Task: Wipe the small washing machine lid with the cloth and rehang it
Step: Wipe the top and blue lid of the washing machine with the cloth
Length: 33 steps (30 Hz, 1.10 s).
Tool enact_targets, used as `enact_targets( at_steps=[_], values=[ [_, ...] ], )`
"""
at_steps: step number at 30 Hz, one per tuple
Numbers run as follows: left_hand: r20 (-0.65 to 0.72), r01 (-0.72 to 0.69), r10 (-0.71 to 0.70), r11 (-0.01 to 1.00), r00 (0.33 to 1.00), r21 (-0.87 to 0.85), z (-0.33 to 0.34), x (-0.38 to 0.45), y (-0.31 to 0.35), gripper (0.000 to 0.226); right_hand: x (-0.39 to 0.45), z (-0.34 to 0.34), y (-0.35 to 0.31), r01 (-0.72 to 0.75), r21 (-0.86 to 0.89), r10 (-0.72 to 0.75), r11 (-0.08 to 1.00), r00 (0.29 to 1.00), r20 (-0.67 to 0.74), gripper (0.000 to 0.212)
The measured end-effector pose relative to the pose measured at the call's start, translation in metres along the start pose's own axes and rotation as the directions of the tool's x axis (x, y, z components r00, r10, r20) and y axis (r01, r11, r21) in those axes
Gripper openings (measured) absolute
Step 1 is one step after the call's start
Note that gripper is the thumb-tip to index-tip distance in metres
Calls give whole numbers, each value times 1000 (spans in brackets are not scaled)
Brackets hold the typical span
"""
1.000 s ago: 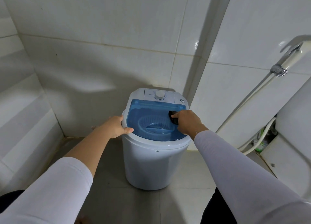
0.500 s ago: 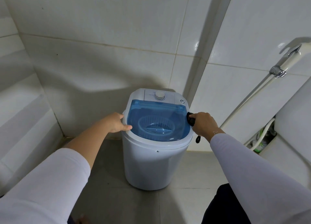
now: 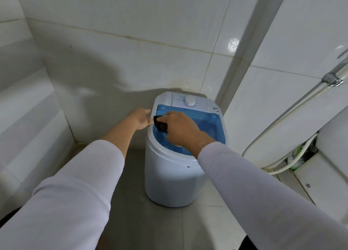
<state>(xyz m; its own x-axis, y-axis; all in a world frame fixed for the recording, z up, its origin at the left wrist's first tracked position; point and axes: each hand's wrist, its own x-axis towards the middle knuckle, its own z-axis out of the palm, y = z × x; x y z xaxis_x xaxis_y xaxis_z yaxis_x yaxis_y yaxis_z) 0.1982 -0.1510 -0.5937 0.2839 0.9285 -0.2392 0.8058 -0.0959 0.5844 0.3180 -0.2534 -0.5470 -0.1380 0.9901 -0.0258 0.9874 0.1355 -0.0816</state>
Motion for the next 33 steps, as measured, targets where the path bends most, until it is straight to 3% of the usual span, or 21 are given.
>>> enact_targets(
  at_steps=[10,21,28,33],
  values=[
    [-44,29,-26,997,999,73,4,11,-9,66,-12,27,11,-128,-163,131,978,991,8,42],
    [-82,44,-28,980,996,194,10,1,0,56,-63,27,93,-358,-114,359,927,933,-12,47],
    [-103,43,-28,987,994,153,7,6,-11,55,-69,19,111,-441,-121,448,889,894,33,40],
    [-95,38,-23,985,995,166,12,7,-13,53,-47,-3,82,-331,-110,333,937,943,-3,40]
  ],
)
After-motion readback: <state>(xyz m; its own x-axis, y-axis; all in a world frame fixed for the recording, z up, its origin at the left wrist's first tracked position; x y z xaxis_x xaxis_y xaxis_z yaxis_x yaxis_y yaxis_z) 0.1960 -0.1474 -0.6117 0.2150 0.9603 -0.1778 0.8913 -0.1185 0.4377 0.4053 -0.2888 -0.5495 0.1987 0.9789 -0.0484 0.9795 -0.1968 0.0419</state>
